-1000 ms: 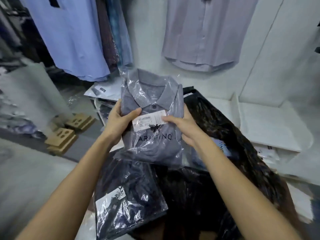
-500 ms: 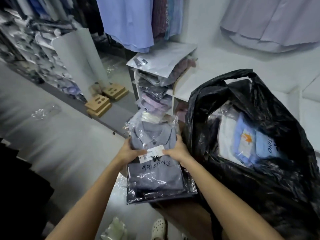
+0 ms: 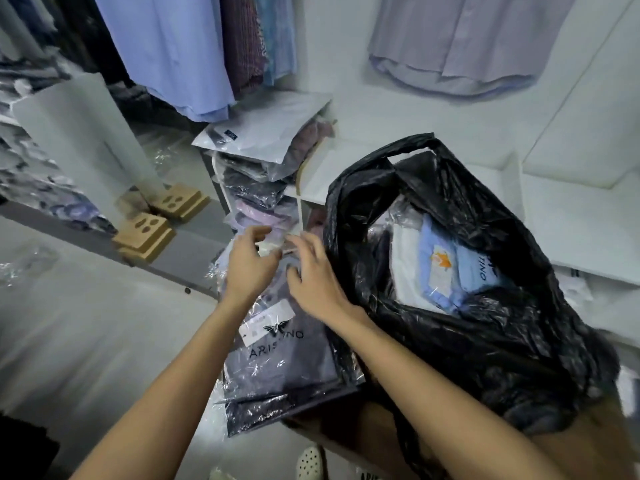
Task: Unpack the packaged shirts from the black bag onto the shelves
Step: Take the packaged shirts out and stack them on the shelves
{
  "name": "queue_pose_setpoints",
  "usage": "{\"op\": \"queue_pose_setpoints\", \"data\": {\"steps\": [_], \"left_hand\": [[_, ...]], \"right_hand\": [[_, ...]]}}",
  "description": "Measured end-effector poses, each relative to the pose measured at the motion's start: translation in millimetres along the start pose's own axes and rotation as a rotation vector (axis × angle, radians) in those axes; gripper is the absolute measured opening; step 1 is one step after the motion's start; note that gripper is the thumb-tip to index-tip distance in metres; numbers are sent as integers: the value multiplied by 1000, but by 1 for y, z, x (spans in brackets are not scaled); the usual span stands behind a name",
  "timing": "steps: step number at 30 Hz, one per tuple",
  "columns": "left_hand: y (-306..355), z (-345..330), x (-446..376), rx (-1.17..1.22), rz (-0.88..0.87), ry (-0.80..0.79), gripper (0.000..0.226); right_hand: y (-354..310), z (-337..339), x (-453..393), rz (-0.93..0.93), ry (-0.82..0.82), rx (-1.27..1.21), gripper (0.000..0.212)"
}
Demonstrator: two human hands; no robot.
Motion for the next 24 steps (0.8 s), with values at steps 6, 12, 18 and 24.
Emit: {"op": "queue_pose_setpoints", "data": {"steps": [6,12,18,24], "left_hand": [[92,-56,11,156,-288,-150,25],[133,-134,47,85,-468,-488,24],[158,-193,76,33,-475,-691,33],[171,-205,69,-42,-486,-734,40]], "right_hand": [[23,87,4,24,267,122,48],[87,161,63,-332,263,333,47],[128,182,120,-669,155,499,32],[118,179,133,-610,195,495,39]]}}
Point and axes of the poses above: each hand's wrist, its own x-axis away from the middle knuckle, its own z-axis out of the back of the hand, y = z × x, the point moved 2 cm from there along -x, towards the middle knuckle, and after that the axes turned 11 degrees about z, right-handed, at the moved point
